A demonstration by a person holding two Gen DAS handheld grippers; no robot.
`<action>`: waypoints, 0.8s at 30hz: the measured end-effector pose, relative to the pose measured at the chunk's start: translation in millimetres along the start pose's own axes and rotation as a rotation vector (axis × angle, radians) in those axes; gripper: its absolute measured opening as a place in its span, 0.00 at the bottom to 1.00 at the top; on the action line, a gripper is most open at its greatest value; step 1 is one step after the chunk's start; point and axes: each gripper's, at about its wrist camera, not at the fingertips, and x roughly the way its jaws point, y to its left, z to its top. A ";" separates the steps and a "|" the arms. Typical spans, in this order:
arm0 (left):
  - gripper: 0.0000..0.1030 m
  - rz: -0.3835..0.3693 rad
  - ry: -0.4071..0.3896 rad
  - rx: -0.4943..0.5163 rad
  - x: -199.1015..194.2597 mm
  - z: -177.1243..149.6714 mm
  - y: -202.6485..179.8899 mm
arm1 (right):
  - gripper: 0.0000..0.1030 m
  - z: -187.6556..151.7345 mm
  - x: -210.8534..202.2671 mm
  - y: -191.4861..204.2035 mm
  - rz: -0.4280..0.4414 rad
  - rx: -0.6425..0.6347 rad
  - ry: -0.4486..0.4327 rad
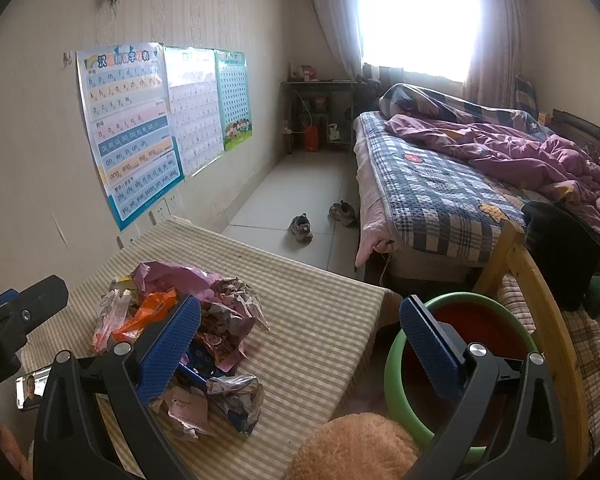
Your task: Collect trash
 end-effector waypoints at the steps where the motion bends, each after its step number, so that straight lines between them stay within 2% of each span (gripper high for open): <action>1: 0.95 -0.001 0.000 0.000 0.0 0.1 0.1 | 0.93 -0.2 0.0 -0.2 0.000 0.000 0.000; 16: 0.95 0.012 0.019 -0.008 2.3 -4.3 5.2 | 0.93 -3.8 2.3 -1.3 -0.008 -0.006 0.017; 24: 0.95 0.030 0.055 0.007 7.0 -9.3 8.5 | 0.93 -5.1 7.7 0.6 -0.017 -0.012 0.042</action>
